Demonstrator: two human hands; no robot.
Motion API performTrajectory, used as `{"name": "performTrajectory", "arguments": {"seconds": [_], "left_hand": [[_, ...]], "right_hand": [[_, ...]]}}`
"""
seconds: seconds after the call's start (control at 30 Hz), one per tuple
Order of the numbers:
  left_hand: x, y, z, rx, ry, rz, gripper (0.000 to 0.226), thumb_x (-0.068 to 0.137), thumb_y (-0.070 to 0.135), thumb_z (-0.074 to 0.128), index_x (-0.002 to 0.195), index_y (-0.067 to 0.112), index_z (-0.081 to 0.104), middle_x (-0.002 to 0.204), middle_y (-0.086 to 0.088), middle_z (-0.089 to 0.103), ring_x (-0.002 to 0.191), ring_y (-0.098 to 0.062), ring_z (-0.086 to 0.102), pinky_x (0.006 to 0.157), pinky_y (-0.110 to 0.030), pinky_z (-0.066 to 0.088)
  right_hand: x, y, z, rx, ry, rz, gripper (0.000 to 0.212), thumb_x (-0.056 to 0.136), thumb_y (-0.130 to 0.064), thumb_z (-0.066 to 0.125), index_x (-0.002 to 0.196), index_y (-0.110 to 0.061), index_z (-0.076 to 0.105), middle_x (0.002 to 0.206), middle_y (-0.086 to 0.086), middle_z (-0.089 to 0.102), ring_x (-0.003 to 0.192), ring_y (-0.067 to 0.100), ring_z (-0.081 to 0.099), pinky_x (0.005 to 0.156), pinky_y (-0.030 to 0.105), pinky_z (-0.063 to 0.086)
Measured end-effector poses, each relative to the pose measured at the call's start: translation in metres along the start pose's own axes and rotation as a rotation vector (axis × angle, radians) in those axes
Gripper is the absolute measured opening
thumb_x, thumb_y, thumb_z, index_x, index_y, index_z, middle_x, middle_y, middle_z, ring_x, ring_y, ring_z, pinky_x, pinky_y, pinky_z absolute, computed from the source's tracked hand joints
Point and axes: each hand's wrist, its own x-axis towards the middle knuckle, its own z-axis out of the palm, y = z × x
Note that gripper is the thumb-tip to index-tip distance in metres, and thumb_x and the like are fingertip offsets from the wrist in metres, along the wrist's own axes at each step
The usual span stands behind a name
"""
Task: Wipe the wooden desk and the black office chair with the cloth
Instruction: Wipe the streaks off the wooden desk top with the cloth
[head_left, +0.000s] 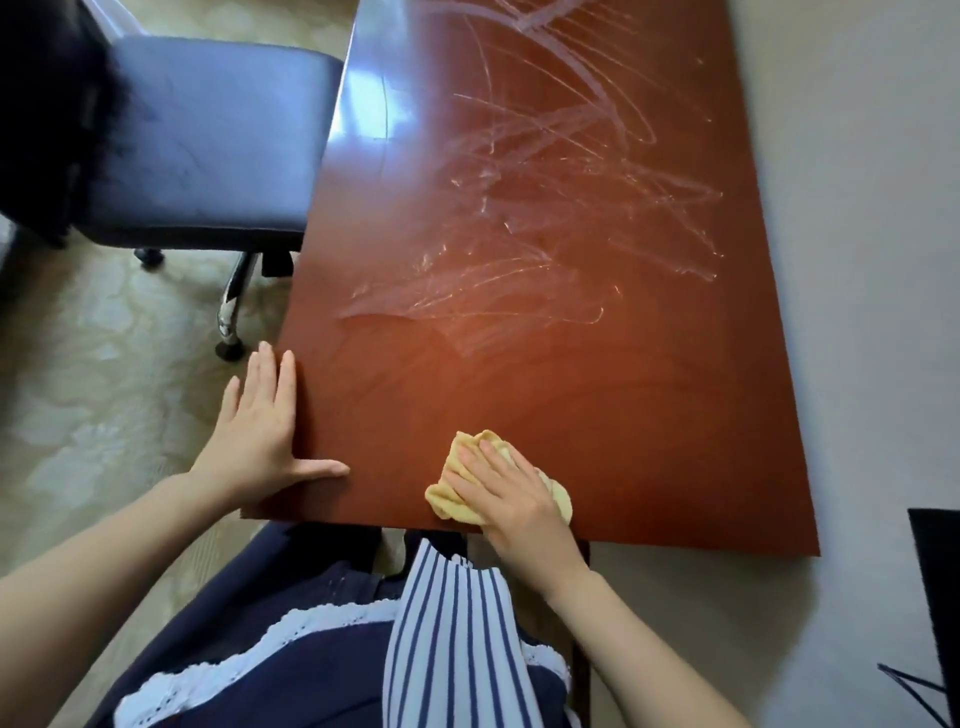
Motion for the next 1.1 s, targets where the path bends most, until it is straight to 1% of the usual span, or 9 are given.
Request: {"name": "performTrajectory", "arguments": {"seconds": [0.1, 0.2, 0.27, 0.37, 0.43, 0.57, 0.77, 0.93, 1.1], "left_hand": [[0.001, -0.005, 0.002, -0.003, -0.051, 0.013, 0.149, 0.047, 0.083, 0.056, 0.147, -0.002, -0.016, 0.154, -0.024, -0.022, 0.145, -0.030, -0.018, 0.118, -0.046, -0.001], [0.001, -0.005, 0.000, 0.027, -0.073, 0.001, 0.149, 0.053, 0.079, 0.063, 0.145, -0.005, -0.018, 0.153, -0.025, -0.025, 0.145, -0.029, -0.019, 0.118, -0.044, 0.000], [0.000, -0.002, -0.001, 0.057, -0.082, 0.000, 0.147, 0.056, 0.079, 0.063, 0.145, -0.007, -0.017, 0.152, -0.026, -0.024, 0.145, -0.030, -0.019, 0.118, -0.045, 0.002], [-0.002, 0.002, -0.004, 0.103, -0.107, -0.019, 0.146, 0.057, 0.080, 0.061, 0.144, -0.007, -0.018, 0.152, -0.026, -0.025, 0.144, -0.031, -0.018, 0.118, -0.046, 0.004], [-0.003, 0.003, -0.006, 0.104, -0.128, -0.041, 0.146, 0.058, 0.079, 0.062, 0.144, -0.006, -0.021, 0.151, -0.025, -0.028, 0.145, -0.031, -0.018, 0.118, -0.047, 0.004], [-0.004, 0.005, -0.007, 0.086, -0.158, -0.067, 0.146, 0.059, 0.076, 0.065, 0.143, -0.004, -0.023, 0.151, -0.022, -0.032, 0.145, -0.030, -0.016, 0.117, -0.050, 0.002], [-0.005, -0.001, -0.007, 0.122, -0.137, -0.072, 0.146, 0.058, 0.079, 0.062, 0.144, -0.002, -0.023, 0.152, -0.019, -0.031, 0.146, -0.028, -0.014, 0.117, -0.050, 0.005], [-0.004, -0.002, -0.008, 0.149, -0.122, -0.074, 0.145, 0.057, 0.081, 0.061, 0.145, -0.001, -0.020, 0.153, -0.018, -0.029, 0.147, -0.026, -0.012, 0.117, -0.049, 0.005], [-0.001, -0.001, -0.011, 0.316, -0.126, -0.050, 0.141, 0.058, 0.089, 0.047, 0.147, -0.002, -0.014, 0.156, -0.022, -0.017, 0.147, -0.030, -0.009, 0.116, -0.049, 0.001]], "right_hand": [[0.006, 0.022, -0.017, -0.088, -0.115, -0.189, 0.055, 0.071, 0.004, 0.077, 0.121, -0.014, 0.064, 0.132, 0.006, 0.058, 0.125, 0.027, 0.052, 0.099, 0.050, 0.045], [0.031, 0.045, -0.031, -0.101, -0.161, -0.202, 0.045, 0.082, 0.004, 0.063, 0.124, -0.012, 0.062, 0.135, 0.009, 0.055, 0.127, 0.030, 0.048, 0.102, 0.053, 0.041], [0.051, 0.057, -0.038, -0.110, -0.183, -0.158, 0.042, 0.087, 0.005, 0.053, 0.125, -0.010, 0.061, 0.137, 0.011, 0.052, 0.130, 0.033, 0.044, 0.108, 0.050, 0.035], [0.089, 0.065, -0.040, -0.068, -0.215, -0.028, 0.047, 0.087, 0.010, 0.056, 0.129, -0.009, 0.057, 0.142, 0.011, 0.045, 0.137, 0.033, 0.034, 0.114, 0.042, 0.024], [0.118, 0.060, -0.035, -0.033, -0.163, 0.090, 0.045, 0.091, 0.003, 0.055, 0.133, -0.013, 0.053, 0.146, 0.008, 0.040, 0.141, 0.028, 0.028, 0.117, 0.035, 0.019], [0.162, 0.026, -0.008, -0.016, -0.058, 0.297, 0.039, 0.096, -0.015, 0.052, 0.135, -0.019, 0.052, 0.150, 0.004, 0.037, 0.142, 0.027, 0.025, 0.114, 0.040, 0.023], [0.154, -0.040, 0.029, 0.022, -0.160, 0.043, 0.045, 0.095, -0.012, 0.052, 0.139, -0.019, 0.047, 0.153, 0.004, 0.030, 0.144, 0.025, 0.019, 0.118, 0.036, 0.007], [0.100, -0.044, 0.023, 0.037, -0.166, -0.141, 0.040, 0.083, -0.001, 0.065, 0.122, -0.012, 0.064, 0.134, 0.009, 0.055, 0.129, 0.032, 0.047, 0.109, 0.047, 0.032], [0.058, -0.006, 0.002, -0.054, -0.154, -0.274, 0.047, 0.075, 0.002, 0.075, 0.119, -0.015, 0.066, 0.129, 0.006, 0.060, 0.122, 0.027, 0.054, 0.102, 0.046, 0.043]]}}
